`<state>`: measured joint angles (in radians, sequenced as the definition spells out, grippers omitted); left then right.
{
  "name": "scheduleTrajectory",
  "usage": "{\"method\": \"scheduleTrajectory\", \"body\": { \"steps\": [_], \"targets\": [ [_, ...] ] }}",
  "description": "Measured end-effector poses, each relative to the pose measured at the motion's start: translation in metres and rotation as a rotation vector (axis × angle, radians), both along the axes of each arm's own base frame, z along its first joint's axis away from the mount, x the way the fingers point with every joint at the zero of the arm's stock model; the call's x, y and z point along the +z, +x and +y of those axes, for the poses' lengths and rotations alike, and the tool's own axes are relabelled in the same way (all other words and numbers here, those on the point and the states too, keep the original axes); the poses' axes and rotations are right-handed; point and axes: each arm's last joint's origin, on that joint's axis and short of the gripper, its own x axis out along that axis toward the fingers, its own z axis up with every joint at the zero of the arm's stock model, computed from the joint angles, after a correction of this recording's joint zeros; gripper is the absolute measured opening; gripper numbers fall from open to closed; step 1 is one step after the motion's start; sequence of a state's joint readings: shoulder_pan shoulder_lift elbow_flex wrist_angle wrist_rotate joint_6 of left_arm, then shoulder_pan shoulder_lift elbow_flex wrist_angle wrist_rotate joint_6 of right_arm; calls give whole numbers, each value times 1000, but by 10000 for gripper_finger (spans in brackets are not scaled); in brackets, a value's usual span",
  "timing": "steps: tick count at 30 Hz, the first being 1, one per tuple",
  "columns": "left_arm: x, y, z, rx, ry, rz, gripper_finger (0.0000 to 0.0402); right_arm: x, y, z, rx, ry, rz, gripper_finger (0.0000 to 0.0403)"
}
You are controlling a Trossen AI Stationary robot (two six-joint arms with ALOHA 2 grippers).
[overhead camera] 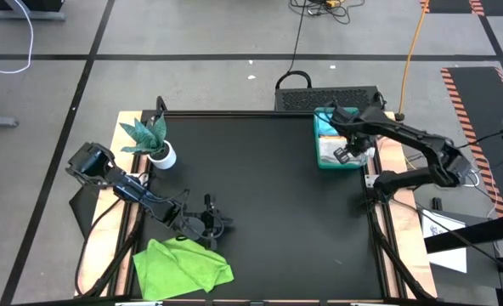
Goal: Fold microfiber towels
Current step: Stack the gray microfiber cloth on top of the orange microfiber cloth in the green bin
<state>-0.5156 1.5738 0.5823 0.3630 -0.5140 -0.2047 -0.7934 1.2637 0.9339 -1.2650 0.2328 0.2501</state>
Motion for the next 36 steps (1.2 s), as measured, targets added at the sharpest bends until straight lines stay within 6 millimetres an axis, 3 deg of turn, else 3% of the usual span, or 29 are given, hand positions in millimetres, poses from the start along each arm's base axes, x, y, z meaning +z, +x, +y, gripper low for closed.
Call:
{"method": "scheduleTrajectory", "body": {
  "steps": [9, 14, 18, 27, 32, 36],
  "targets": [
    [0, 0, 0, -1, 3, 3, 26, -41, -6, -16, 12, 43, 193, 5],
    [0, 0, 0, -1, 4, 4, 26, -50, -5, -9, 99, 33, 310, 1],
    [0, 0, 0, -1, 4, 4, 26, -49, 3, -5, 177, -109, 358, 1],
    [0, 0, 0, -1, 3, 3, 26, -34, 12, -1, 82, -141, 184, 0],
    [0, 0, 0, 0, 3, 4, 26, -47, 12, -10, 4, -205, 88, 0],
    [0, 0, 0, 0, 1, 3, 26, -63, 12, -9, 33, -98, -67, 0]
  ]
}}
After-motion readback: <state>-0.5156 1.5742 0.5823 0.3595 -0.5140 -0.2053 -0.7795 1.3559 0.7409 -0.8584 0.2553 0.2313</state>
